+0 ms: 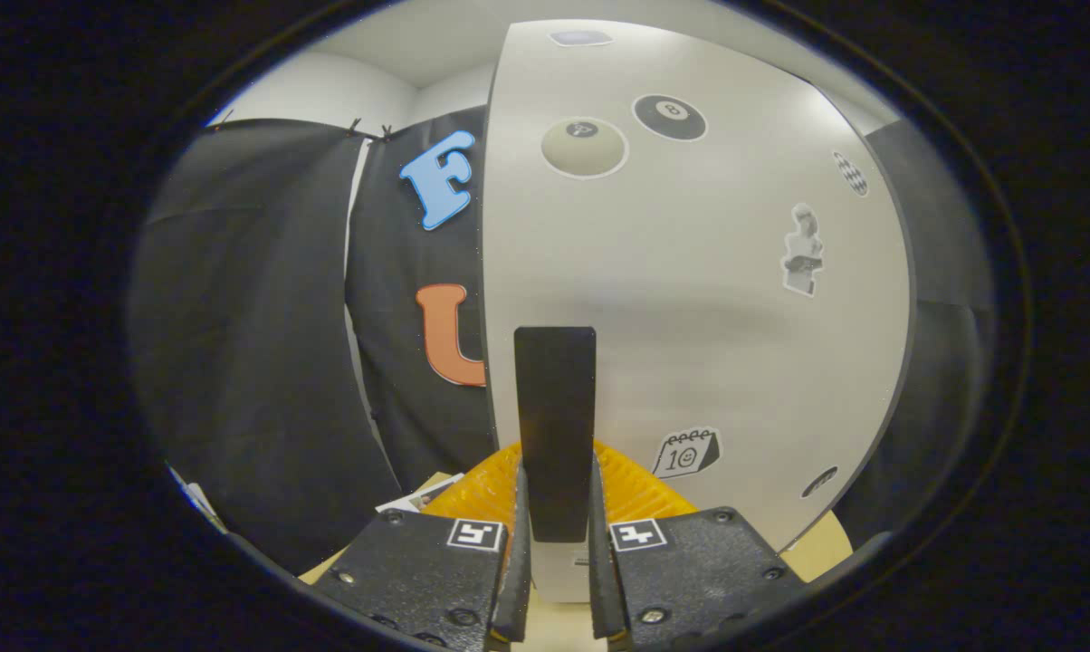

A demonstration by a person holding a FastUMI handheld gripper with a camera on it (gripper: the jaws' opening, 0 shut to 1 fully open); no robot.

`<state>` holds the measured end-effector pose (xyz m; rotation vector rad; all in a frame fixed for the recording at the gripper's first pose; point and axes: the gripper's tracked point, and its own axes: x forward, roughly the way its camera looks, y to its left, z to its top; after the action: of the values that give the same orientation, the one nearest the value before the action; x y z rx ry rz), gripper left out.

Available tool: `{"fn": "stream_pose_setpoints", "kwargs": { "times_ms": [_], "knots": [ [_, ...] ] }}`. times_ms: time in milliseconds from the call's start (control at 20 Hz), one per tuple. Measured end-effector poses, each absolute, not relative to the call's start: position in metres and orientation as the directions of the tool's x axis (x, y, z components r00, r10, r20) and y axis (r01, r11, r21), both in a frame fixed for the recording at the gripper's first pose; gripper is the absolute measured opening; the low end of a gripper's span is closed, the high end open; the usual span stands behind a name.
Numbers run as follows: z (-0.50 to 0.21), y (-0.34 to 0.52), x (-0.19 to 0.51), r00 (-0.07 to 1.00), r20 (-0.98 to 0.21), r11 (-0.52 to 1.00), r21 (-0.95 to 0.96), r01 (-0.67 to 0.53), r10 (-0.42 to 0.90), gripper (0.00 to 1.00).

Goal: Open the shoe cabinet door, grab the shoes and put them into the shoe cabinet, then close the shoe cabinet door.

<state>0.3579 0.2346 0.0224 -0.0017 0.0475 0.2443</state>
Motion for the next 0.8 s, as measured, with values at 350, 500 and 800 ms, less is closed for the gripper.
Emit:
{"fn": "stream_pose_setpoints", "kwargs": {
  "times_ms": [350, 500, 800],
  "knots": [
    [0.02, 0.208, 0.304, 0.967, -0.039, 0.968, 0.034, -0.25, 0.251, 0.27],
    [0.02, 0.191, 0.283, 0.972, -0.029, 0.972, 0.041, -0.233, 0.234, 0.27],
    [0.016, 0.148, 0.256, 0.988, -0.027, 0.989, 0.028, -0.148, 0.149, 0.25]
  ]
}}
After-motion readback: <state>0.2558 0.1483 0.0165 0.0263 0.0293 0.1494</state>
